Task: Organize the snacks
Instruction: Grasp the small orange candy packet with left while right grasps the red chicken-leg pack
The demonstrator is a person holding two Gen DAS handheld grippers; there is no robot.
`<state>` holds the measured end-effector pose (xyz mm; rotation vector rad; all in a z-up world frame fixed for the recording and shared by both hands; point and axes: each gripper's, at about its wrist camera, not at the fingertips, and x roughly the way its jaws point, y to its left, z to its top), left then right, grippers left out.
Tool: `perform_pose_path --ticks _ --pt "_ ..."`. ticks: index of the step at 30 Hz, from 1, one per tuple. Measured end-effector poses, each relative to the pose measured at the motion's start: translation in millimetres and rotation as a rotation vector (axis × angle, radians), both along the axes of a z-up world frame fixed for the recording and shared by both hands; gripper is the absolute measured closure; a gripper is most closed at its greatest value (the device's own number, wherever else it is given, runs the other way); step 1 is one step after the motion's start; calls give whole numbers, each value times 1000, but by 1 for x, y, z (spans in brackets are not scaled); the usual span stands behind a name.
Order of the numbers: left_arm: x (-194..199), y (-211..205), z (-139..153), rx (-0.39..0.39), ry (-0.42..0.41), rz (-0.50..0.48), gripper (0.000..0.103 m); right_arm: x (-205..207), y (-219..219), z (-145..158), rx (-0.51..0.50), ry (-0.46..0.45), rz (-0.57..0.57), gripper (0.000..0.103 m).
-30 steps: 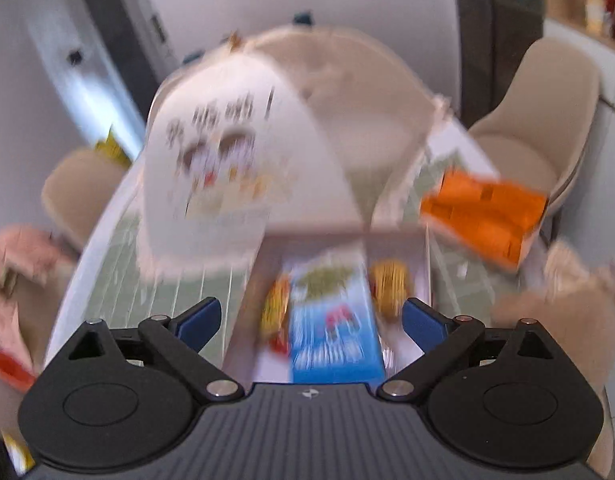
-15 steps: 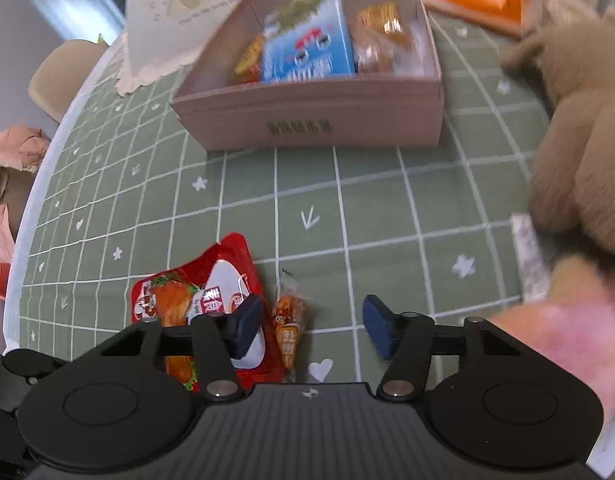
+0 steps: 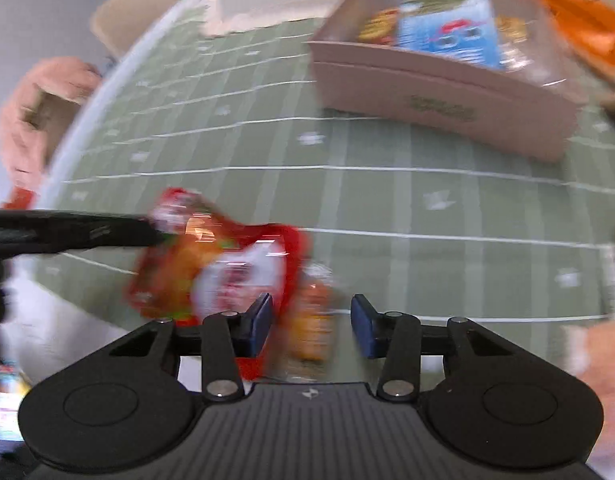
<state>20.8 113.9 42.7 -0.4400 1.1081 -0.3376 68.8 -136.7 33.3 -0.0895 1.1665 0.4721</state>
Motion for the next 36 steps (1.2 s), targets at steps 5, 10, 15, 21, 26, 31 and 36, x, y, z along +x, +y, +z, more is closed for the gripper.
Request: perform_pose_path --ticks 5,10,15,21,26,31,36 --pt "-18 -17 -11 -66 102 -132 73 8 -28 4 -84 -71 -73 60" --pt "-21 -15 -28 -75 141 -87 73 4 -32 13 -60 -92 -50 52" --pt "-6 -5 -27 -58 99 17 73 -6 -28 6 2 -36 -36 52" --pt "6 9 -18 -20 51 124 73 -24 -13 18 4 -80 69 49" --pt "1 -2 -2 -28 7 36 73 -25 -34 21 -26 -107 18 35" --pt "18 -53 12 -127 -2 -84 73 -25 -58 19 -14 -73 -63 35" --pt "45 -112 -7 -32 83 -117 73 -42 -68 23 -53 -95 -72 35"
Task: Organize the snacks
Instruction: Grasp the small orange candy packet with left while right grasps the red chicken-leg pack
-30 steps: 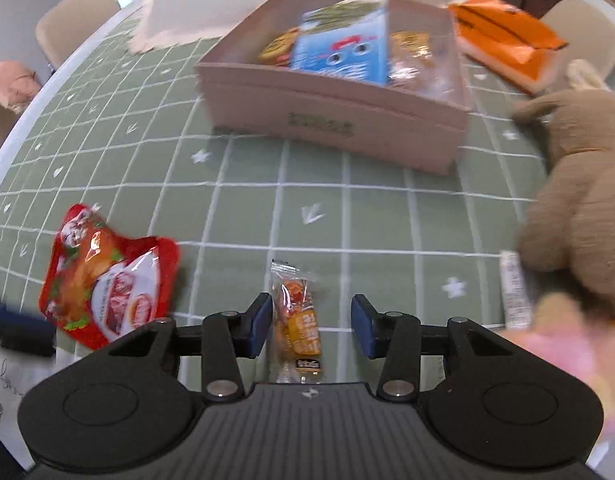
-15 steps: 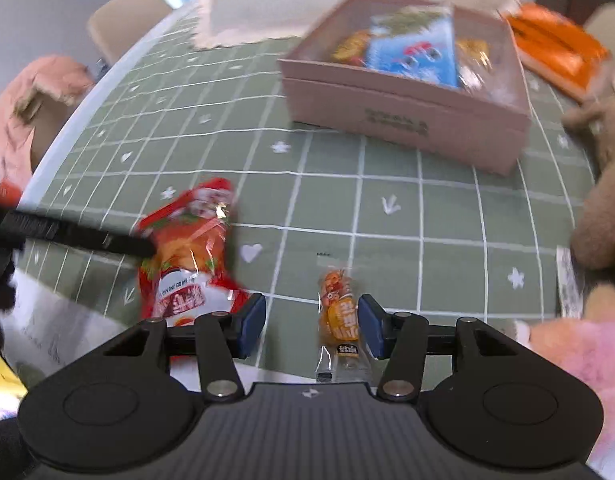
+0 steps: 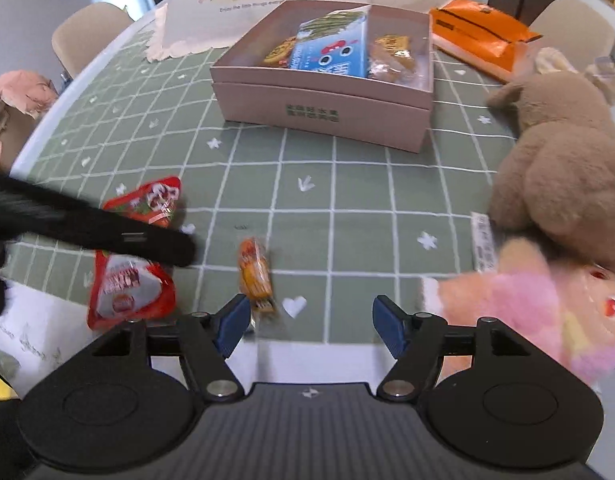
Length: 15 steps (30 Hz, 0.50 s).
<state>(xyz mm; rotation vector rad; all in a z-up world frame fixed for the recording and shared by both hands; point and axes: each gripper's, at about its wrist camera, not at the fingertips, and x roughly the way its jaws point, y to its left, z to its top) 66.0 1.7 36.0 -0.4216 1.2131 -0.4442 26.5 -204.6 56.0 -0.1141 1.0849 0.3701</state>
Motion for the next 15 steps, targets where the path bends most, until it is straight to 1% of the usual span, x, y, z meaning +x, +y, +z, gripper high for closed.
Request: perform_pose_path --ticks 1,3,4,7,8,9,10,12,15 --pt "4 -12 -4 55 -1 -10 73 -4 -3 0 -4 0 -6 35" --pt "6 -31 -7 119 -25 -57 72 -9 -10 -1 -8 5 -25 34" --pt "7 -44 -8 163 -46 -91 68 -11 -13 -1 -9 9 -35 33" --pt "-3 -69 -6 297 -152 -199 67 -16 -20 -5 -21 18 -61 33" --pt "-5 -71 -6 319 -169 -217 67 -16 -21 -6 -24 21 -65 32" --pt "-7 -72 -5 331 -178 -227 68 -17 -22 -8 -26 23 -66 31" --pt "-8 -71 -5 331 -185 -233 73 -17 -23 -8 -30 22 -65 30" --pt "-11 -67 -3 316 -197 -229 78 -16 -21 -9 -40 16 -56 27" --pt "-15 -52 7 280 -224 -192 80 -13 -13 -8 -39 1 -33 26"
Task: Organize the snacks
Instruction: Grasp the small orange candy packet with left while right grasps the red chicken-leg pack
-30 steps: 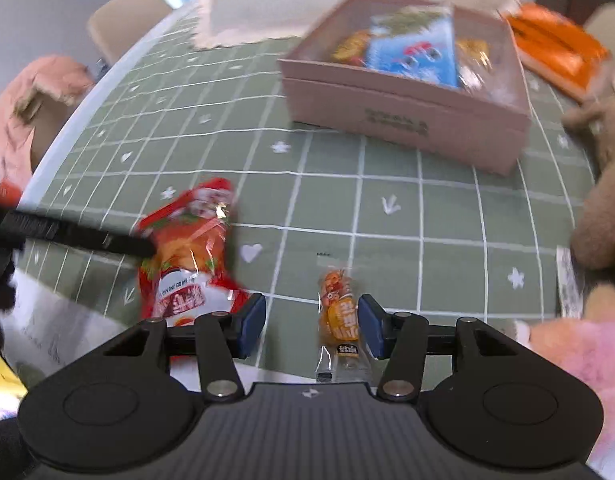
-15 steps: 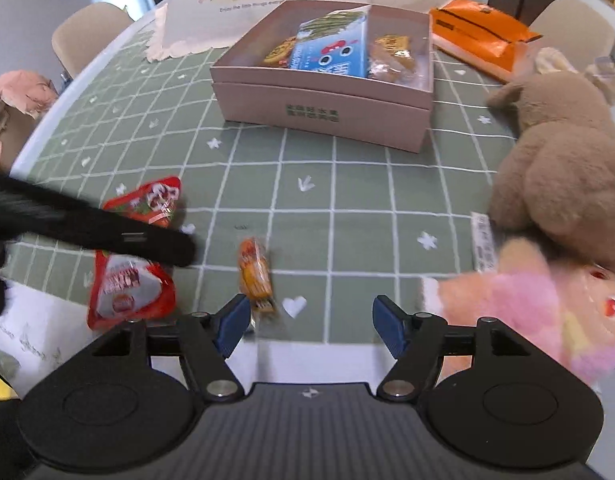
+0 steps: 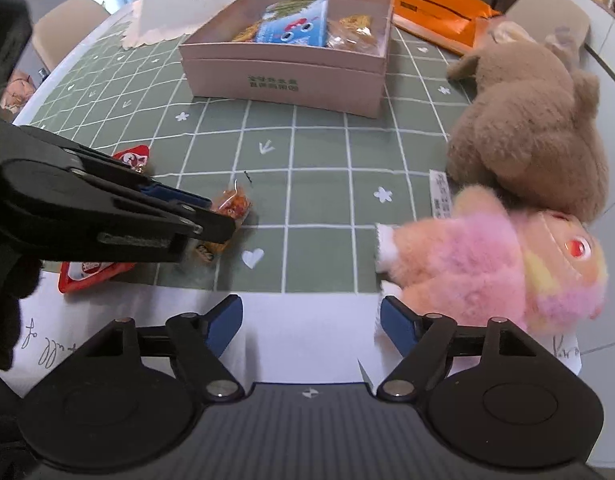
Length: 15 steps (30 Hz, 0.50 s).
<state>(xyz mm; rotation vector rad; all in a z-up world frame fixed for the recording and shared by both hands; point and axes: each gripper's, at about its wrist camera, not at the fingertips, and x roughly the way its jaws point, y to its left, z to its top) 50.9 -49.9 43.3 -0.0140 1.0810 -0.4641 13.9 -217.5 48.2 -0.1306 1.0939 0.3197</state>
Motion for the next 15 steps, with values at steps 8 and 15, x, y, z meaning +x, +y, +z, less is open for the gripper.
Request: perform_pose_path --ticks 8,15 --pt "-17 96 31 -132 -42 244 80 8 61 10 31 -61 168 26" --pt "-49 185 18 -86 12 446 80 7 137 7 84 -72 371 26"
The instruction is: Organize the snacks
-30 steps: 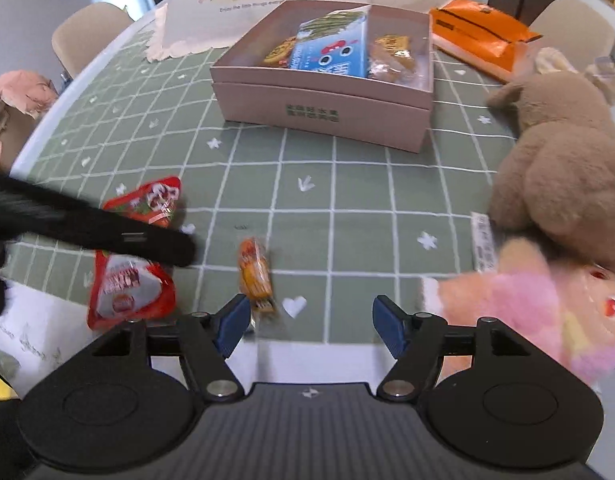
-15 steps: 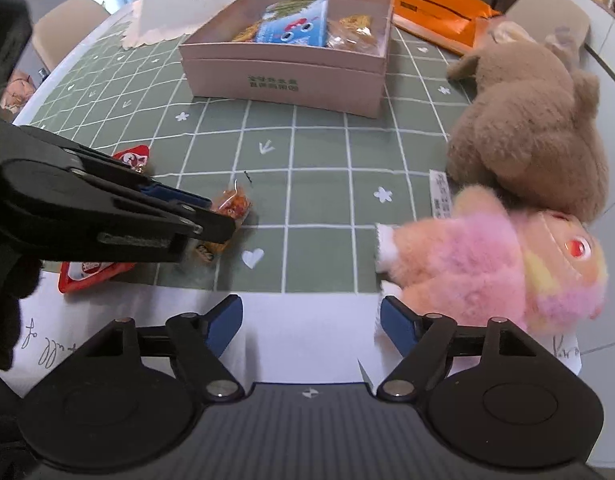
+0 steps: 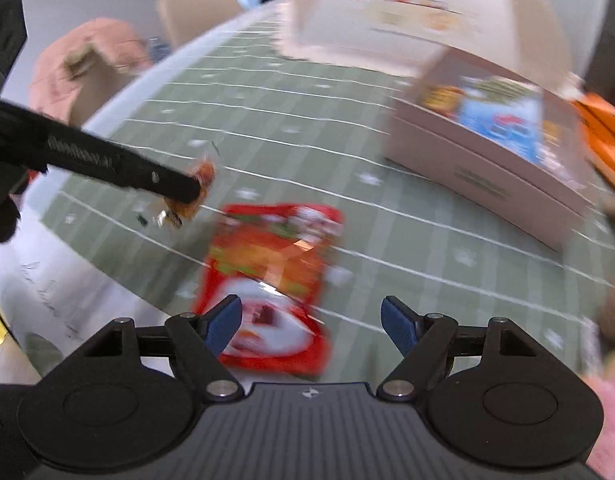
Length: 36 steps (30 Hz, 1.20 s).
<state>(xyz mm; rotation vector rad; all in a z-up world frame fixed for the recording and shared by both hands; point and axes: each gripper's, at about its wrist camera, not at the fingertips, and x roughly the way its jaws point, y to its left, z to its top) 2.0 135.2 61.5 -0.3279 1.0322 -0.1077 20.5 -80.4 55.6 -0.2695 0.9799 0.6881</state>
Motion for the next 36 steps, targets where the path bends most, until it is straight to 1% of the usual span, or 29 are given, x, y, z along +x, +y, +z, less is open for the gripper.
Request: perform_pose_path --ticks 2,3,6,7,8,10,12,13,15,16,19,21,24,25,26,28,30,31,32,35,36 --pt "-6 8 -8 -12 28 23 80 5 17 -6 1 22 12 26" --pt "-9 10 -12 -20 40 30 80 7 24 -11 -14 31 2 23" --pt "-12 10 -23 -47 64 38 80 9 38 -25 -41 76 -11 21" --pt "-12 10 -25 -54 69 39 80 7 40 -27 -40 70 -11 15" --pt "-13 9 -27 -60 73 39 80 5 41 -29 -42 60 -7 12" --pt "-15 9 -31 -68 81 38 80 -1 47 -32 -70 29 18 10" --pt "-16 8 -33 -75 81 39 80 -6 51 -35 -93 0 42 5" --pt "-17 8 -34 -78 82 38 80 -6 50 -36 -89 -6 38 2" --pt "-16 8 -35 -80 83 35 80 -3 47 -38 -80 -8 24 0" --pt "-15 8 -35 -79 85 33 80 -2 46 -37 -81 -4 25 1" --pt "-15 6 -37 -79 92 20 80 -2 38 -29 -89 -4 31 18" --pt "-14 4 -37 -81 94 7 80 -1 31 -24 -96 -4 32 22" --pt "-12 0 -37 -80 96 -13 80 1 15 -17 -85 -1 9 36" --pt "-12 -2 -37 -80 97 -19 80 3 7 -15 -81 5 -9 43" --pt "-11 -3 -38 -80 98 -23 80 6 0 -13 -80 13 -28 45" --pt "-9 -5 -38 -80 98 -31 80 10 -15 -13 -89 15 -75 45" --pt "-8 -8 -38 -78 98 -38 80 16 -33 -14 -72 39 -124 43" --pt "-7 -10 -38 -76 97 -42 80 19 -39 -15 -67 50 -147 39" --pt "-7 -12 -38 -75 97 -45 80 22 -44 -17 -68 57 -176 32" --pt "-4 -15 -38 -71 96 -53 80 26 -58 -25 -72 79 -268 21" --pt "-4 -17 -38 -69 96 -55 80 28 -61 -27 -58 94 -287 19"
